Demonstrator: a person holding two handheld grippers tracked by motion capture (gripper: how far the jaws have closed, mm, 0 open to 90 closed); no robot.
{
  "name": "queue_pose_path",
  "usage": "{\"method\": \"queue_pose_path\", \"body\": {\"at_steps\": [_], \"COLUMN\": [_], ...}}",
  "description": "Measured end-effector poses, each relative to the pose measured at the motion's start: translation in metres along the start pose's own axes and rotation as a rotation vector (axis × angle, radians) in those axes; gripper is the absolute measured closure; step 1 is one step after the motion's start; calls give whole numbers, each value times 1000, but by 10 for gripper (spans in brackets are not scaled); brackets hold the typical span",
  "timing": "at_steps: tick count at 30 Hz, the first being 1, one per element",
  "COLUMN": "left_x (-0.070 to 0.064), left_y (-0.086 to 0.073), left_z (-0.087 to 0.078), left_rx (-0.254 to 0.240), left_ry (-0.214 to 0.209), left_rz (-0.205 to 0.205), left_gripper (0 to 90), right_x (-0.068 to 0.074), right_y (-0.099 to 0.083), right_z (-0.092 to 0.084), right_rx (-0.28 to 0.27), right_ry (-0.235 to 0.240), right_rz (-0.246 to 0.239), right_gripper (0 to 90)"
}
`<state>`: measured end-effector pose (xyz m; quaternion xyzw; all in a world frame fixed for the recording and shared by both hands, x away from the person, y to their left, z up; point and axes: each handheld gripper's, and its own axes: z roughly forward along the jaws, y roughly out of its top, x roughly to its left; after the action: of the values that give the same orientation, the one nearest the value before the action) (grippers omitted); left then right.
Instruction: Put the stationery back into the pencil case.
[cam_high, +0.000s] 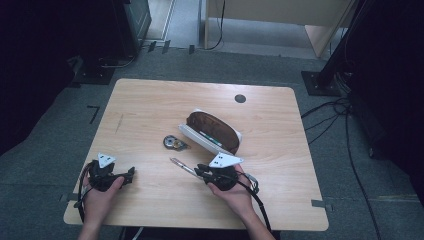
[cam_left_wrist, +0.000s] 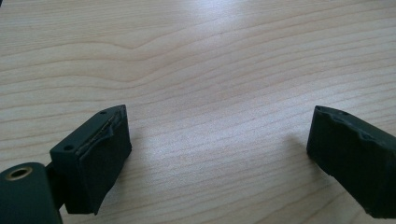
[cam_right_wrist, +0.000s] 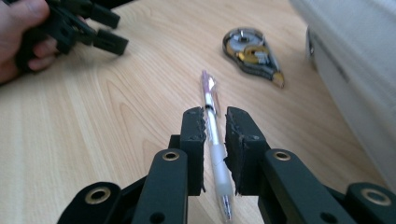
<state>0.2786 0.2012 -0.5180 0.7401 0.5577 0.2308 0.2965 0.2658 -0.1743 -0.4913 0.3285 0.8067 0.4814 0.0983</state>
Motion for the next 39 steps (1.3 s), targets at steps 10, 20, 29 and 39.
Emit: {"method": "queue_pose_path", "body": {"at_steps": [10, 20, 29, 39], "left_x": [0, 0, 0, 0], "left_y": [0, 0, 0, 0], "left_z": [0, 0, 0, 0], "left_rx": [0, 0, 0, 0], "left_ry": [0, -2, -3, -3], "left_rz": [-1, 3, 4, 3], "left_gripper": [62, 62, 62, 62], "right_x": [-1, -4, -3, -8], "right_y": [-9, -14, -17, -17], "right_z": [18, 27, 30, 30], "right_rx": [73, 111, 135, 133], "right_ry": [-17, -33, -31, -5], "right_rz": [-3, -9, -28, 8], "right_gripper": [773, 793, 792, 802]}}
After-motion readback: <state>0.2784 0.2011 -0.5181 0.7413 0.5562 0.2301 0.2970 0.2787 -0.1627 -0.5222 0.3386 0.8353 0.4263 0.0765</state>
